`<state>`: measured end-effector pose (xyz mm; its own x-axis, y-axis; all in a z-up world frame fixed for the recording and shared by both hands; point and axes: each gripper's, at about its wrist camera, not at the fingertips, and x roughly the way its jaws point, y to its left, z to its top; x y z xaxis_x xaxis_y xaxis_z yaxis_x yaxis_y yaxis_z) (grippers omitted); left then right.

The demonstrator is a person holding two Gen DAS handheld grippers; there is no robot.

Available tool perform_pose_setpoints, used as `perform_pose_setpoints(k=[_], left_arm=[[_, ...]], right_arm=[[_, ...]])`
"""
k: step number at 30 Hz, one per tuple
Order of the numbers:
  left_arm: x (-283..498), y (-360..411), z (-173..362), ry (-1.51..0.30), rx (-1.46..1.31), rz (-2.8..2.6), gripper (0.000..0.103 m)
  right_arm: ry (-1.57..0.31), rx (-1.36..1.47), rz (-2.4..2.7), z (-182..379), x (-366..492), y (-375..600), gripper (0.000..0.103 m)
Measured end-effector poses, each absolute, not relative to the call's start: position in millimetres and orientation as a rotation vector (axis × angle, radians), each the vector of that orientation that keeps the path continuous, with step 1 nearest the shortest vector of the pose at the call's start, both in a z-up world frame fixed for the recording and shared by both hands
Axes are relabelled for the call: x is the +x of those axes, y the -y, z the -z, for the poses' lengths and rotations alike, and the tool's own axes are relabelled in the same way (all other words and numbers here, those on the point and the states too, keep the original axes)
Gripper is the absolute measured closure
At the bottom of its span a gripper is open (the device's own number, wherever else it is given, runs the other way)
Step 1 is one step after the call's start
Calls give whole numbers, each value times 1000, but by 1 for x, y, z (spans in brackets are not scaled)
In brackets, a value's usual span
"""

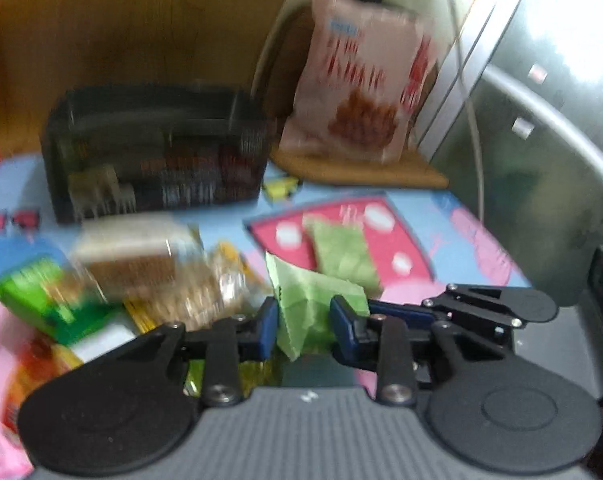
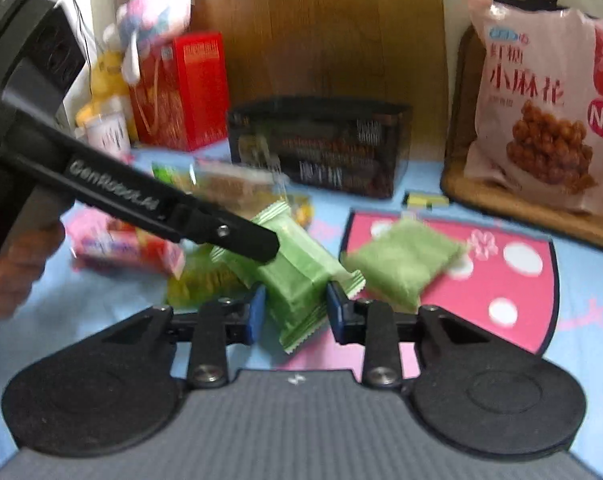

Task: Organize snacks
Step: 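Grasp the green wrapped snack with the left tool, then carry the green snack over the black tin box and release it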

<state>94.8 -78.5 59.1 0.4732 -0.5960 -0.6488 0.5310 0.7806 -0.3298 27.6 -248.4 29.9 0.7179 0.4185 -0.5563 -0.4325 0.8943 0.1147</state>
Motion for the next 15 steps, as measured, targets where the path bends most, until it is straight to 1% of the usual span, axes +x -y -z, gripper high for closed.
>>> perform_pose_setpoints(k=[3, 6, 8, 9, 10, 12, 15], left_arm=[[110, 68, -90, -740, -124, 672, 74], [142, 63, -109, -681, -129, 627, 73], [170, 61, -108, -691, -148, 590, 73], [184, 58, -105, -701, -168, 570, 75], [196, 56, -101, -713, -183, 566, 76], [215, 55, -90, -731, -196, 538, 77], [228, 50, -75, -755, -190, 473, 76]], right_arm=[[-517, -39, -484, -58, 44, 247, 67], [-461, -40, -491, -81, 84, 241, 67], [-460, -26, -487, -86, 116, 237, 67], [-459, -19, -482, -85, 130, 235, 68], [-456, -25, -471, -84, 142, 229, 74], [-454, -48, -446, -79, 159, 218, 79], [-493, -79, -402, -69, 183, 206, 78]])
